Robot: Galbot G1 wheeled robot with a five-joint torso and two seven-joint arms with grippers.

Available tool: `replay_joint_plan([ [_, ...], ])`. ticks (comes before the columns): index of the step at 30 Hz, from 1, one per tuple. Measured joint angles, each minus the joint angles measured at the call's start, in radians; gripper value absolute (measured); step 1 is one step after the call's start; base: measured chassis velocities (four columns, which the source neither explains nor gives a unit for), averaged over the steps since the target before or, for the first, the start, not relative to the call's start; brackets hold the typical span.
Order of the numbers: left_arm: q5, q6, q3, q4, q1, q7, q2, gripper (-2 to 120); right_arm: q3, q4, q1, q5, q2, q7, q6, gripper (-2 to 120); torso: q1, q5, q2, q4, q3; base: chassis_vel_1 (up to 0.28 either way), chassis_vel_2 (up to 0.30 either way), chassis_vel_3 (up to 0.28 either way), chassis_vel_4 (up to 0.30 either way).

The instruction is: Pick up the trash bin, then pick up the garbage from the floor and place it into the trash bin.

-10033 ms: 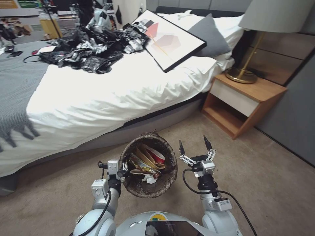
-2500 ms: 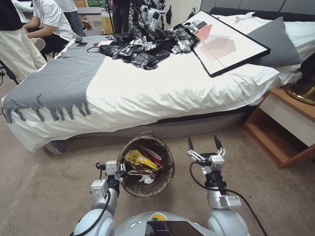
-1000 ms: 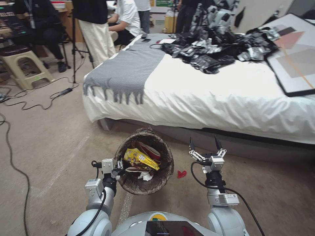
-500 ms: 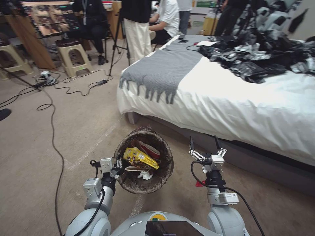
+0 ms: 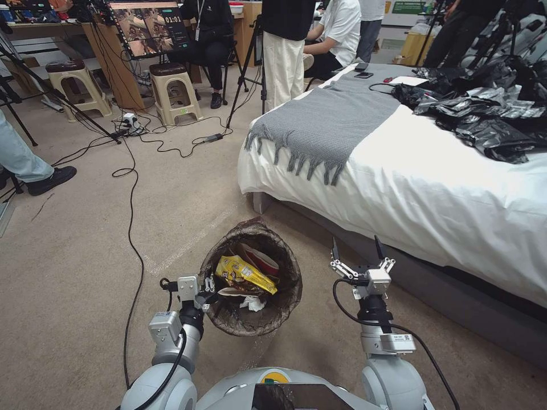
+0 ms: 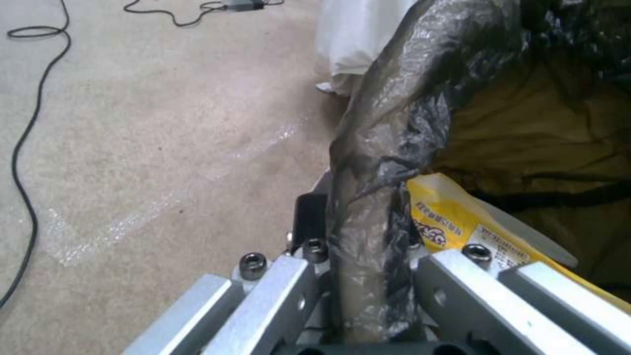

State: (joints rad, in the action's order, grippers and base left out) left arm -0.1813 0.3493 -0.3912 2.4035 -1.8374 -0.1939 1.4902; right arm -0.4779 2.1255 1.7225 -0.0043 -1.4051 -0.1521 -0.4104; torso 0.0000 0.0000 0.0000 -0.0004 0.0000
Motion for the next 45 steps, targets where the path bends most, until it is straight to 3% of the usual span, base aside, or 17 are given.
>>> replay_joint_plan([
  [6, -0.001, 0.000, -0.004, -0.001, 0.002, -0.001, 0.000, 0, -0.028, -0.007, 0.005, 0.014, 0.003, -0.024, 0.065, 100, 0.000, 0.0000, 0.000, 0.0003, 0.000, 0.000, 0.000, 0.000, 0.000],
  [10, -0.001, 0.000, -0.004, -0.006, 0.004, -0.002, 0.001, 0, -0.054, -0.020, 0.050, 0.043, 0.020, -0.113, 0.234, 100, 0.000, 0.0000, 0.000, 0.0003, 0.000, 0.000, 0.000, 0.000, 0.000],
  [22, 0.000, 0.002, 0.001, -0.025, 0.017, -0.003, 0.000, 0, -0.068, -0.105, 0.179, 0.139, 0.082, -0.216, 0.433, 100, 0.000, 0.0000, 0.000, 0.0003, 0.000, 0.000, 0.000, 0.000, 0.000],
  [29, -0.001, 0.002, 0.004, -0.031, 0.021, -0.004, -0.001, 0, -0.076, -0.183, 0.206, 0.181, 0.102, -0.211, 0.483, 100, 0.000, 0.0000, 0.000, 0.0003, 0.000, 0.000, 0.000, 0.000, 0.000],
  [45, -0.003, 0.002, 0.001, -0.021, 0.014, -0.004, -0.010, 0, -0.069, -0.317, 0.162, 0.197, 0.095, -0.173, 0.465, 100, 0.000, 0.0001, 0.000, 0.0004, 0.000, 0.000, 0.000, 0.000, 0.000],
])
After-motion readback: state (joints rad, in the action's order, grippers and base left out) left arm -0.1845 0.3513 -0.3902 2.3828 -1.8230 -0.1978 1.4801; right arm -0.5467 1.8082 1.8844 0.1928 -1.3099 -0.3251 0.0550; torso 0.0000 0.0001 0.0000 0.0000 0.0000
